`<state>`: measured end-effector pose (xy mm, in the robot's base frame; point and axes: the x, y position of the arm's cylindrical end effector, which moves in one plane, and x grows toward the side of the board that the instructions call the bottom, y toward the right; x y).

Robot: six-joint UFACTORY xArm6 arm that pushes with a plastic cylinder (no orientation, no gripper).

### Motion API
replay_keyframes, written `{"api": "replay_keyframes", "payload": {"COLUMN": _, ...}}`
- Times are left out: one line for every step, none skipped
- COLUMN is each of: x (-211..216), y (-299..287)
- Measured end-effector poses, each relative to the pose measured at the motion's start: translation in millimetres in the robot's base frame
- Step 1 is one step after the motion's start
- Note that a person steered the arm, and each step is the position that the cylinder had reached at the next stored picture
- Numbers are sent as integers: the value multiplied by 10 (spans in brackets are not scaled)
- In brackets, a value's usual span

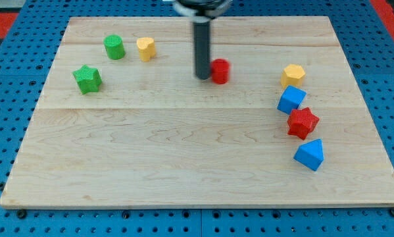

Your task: Move the yellow heart closer to the red circle

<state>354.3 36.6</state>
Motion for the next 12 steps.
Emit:
{"api": "replay_keyframes", "payload": {"x": -130, "y": 638}}
{"api": "replay_keyframes", "payload": {"x": -154, "y": 1020}}
{"api": "replay_keyframes", "payload": {"x": -246, "y": 707}}
{"api": "replay_keyframes", "payload": {"x": -313, "y": -51}}
{"api": "replay_keyframes", "payload": {"x": -293, "y": -1011}}
{"api": "replay_keyframes", "payload": {"x": -235, "y": -1382}}
{"api": "replay_keyframes", "payload": {"x": -293, "y": -1837}}
{"api": "replay_keyframes", "payload": {"x": -309, "y": -2150}}
{"api": "replay_keyframes", "payload": {"x": -586, "y": -1355}}
{"api": "replay_keyframes", "payload": {"x": -796, "y": -936}}
{"api": "replay_keyframes", "payload": {"x": -941, "y": -723}}
{"api": "replay_keyframes", "payload": {"x": -1074, "y": -784}}
